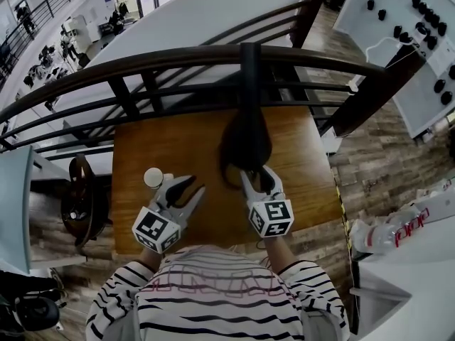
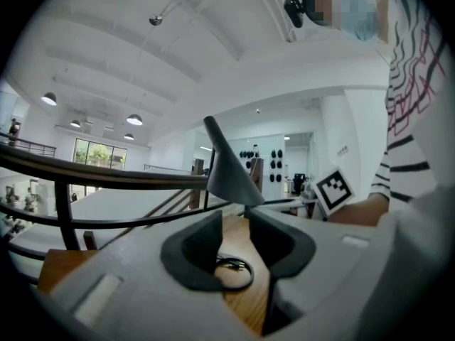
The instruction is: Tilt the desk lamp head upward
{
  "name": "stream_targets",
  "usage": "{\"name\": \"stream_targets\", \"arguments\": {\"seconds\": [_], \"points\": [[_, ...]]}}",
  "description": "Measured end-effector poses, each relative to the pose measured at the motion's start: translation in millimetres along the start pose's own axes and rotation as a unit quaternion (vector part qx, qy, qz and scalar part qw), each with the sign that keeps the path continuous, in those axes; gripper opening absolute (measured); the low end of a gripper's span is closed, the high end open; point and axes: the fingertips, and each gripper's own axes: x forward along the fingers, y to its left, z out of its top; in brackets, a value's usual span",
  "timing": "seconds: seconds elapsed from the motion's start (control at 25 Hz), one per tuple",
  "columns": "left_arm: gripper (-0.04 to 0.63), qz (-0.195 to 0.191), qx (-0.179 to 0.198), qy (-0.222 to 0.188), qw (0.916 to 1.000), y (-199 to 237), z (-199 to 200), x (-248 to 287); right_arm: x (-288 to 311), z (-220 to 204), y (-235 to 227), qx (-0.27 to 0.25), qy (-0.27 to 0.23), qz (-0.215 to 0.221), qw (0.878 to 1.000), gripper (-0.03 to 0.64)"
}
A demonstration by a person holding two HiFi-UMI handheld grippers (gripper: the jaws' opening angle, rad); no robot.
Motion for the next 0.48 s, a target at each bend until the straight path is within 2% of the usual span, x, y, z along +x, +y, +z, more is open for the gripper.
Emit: {"name": "stream_targets", "arguments": {"seconds": [0.48], "points": [[0.118, 0.001, -0.003, 0.001, 1.0, -10.5, -5.5, -17.6, -24.4, 12.4, 19.5, -0.027, -0.008, -0.001, 1.0, 0.175]]}}
